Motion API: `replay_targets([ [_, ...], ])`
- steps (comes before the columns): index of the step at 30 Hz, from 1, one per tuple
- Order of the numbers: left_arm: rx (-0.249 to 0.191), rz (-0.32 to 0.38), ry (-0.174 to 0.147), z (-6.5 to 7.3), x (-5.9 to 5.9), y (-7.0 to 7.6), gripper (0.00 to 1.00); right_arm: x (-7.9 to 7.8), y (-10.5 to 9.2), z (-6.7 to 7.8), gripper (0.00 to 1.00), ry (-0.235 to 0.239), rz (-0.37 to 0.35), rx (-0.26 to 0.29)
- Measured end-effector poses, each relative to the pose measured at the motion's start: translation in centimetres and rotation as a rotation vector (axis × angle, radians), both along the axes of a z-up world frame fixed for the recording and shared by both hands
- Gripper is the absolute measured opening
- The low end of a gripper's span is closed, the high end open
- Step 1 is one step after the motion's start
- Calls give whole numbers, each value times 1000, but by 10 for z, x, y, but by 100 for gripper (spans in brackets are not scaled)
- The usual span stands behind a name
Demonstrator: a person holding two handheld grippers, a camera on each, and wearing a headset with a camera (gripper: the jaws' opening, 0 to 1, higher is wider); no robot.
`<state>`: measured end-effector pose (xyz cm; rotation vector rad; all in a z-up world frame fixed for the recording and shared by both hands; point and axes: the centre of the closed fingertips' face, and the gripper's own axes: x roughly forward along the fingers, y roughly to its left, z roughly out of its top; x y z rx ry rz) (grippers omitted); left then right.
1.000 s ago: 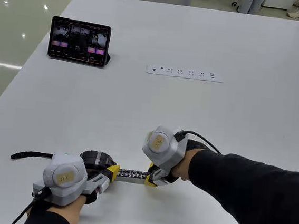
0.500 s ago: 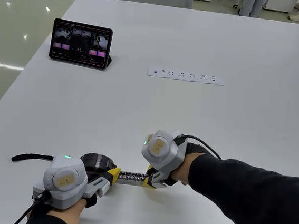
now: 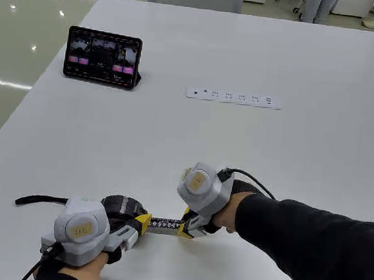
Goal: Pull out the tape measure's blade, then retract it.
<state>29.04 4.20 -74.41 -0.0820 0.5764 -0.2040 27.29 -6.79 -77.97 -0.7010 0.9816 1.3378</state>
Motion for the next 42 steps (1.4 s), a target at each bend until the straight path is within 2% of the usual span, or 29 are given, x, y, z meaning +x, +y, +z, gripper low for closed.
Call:
replay_targets([
  [5,1,0,2,0,-1,0,59,-2,2,0,11,-12,27,-3],
  [19,3,1,6,0,-2,0,58,0,7,1,11,19,-31,12],
  [32,-5,4,9,1,0,0,58,1,12,1,11,-17,17,25],
  [39,-25,9,12,1,0,0,58,0,19,2,11,-22,26,81],
  [42,-27,9,12,1,0,0,58,0,20,1,11,-24,30,80],
])
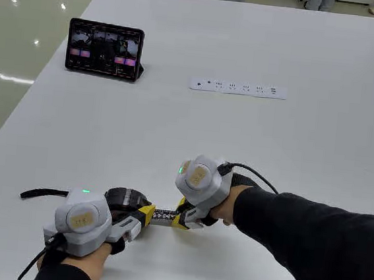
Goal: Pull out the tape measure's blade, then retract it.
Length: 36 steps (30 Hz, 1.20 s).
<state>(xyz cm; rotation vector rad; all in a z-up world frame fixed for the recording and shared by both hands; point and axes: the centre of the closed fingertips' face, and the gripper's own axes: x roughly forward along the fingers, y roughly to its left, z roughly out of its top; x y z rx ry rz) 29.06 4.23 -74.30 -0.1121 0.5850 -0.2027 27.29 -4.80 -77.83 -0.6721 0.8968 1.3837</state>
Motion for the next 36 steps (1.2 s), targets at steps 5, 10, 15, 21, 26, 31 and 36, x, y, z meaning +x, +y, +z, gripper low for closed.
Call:
replay_targets([
  [5,-7,5,-1,0,0,0,58,0,4,0,11,3,-15,28],
  [10,-9,4,-1,0,0,0,58,-1,7,1,11,0,-12,41],
  [15,-10,2,-1,0,0,0,58,-1,10,0,11,0,-16,41],
  [21,-12,-2,1,0,-1,1,58,-2,11,0,11,2,-13,43],
  [26,-11,-3,2,0,-1,1,58,-2,13,0,11,-8,14,49],
  [31,-13,-2,2,0,-1,1,58,-2,17,0,11,-15,20,53],
  [36,-12,-3,1,0,0,1,59,-2,19,0,11,-22,34,51],
])
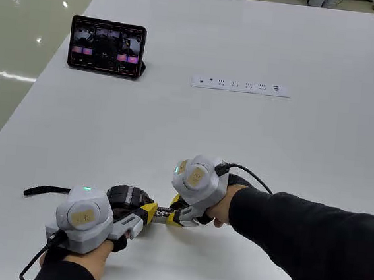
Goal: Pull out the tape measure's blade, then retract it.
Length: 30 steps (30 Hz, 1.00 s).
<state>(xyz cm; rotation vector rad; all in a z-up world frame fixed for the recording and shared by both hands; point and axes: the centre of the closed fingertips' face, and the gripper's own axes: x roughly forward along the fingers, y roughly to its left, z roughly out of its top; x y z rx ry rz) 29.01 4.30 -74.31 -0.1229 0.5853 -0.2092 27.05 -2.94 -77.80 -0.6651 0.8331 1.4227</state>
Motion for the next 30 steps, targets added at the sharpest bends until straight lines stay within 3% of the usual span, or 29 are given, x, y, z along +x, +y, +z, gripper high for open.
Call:
replay_targets([
  [30,-6,-2,-11,0,-1,1,59,-1,20,-1,11,3,-27,26],
])
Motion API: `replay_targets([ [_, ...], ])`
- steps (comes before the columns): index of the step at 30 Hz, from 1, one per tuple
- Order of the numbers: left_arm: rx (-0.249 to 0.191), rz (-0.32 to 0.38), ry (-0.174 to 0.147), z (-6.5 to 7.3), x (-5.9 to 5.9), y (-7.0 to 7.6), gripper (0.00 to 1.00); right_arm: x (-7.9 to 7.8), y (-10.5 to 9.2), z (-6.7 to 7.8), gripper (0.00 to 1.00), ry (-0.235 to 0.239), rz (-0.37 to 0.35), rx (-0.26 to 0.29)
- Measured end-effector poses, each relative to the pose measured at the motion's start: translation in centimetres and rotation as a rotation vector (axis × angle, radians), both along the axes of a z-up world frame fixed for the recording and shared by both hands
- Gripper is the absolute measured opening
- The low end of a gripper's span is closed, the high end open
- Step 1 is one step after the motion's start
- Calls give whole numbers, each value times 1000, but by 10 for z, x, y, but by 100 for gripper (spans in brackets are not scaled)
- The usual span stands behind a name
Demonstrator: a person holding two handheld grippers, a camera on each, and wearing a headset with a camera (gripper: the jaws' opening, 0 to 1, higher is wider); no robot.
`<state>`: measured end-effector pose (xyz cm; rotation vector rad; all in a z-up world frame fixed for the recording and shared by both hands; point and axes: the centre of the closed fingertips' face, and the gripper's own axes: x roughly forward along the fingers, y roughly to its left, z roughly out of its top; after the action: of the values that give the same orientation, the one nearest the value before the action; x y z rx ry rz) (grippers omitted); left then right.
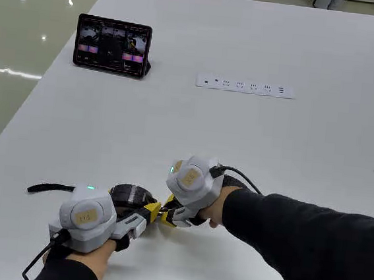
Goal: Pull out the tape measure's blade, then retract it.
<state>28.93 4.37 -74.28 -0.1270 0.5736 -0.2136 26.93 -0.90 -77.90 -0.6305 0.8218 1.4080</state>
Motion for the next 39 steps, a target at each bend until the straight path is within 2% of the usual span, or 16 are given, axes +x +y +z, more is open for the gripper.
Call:
replay_targets([
  [9,0,-1,-2,1,0,0,60,-1,4,1,12,4,-4,7],
  [20,-4,-6,-20,1,1,0,61,0,4,1,13,19,-14,12],
  [26,1,-4,-28,1,2,-1,61,-1,5,1,13,6,-9,10],
  [31,-6,-10,-9,1,2,-1,61,-2,1,4,12,-12,-13,12],
  [39,-11,-45,39,2,1,0,60,-4,-14,13,9,-25,-21,27],
])
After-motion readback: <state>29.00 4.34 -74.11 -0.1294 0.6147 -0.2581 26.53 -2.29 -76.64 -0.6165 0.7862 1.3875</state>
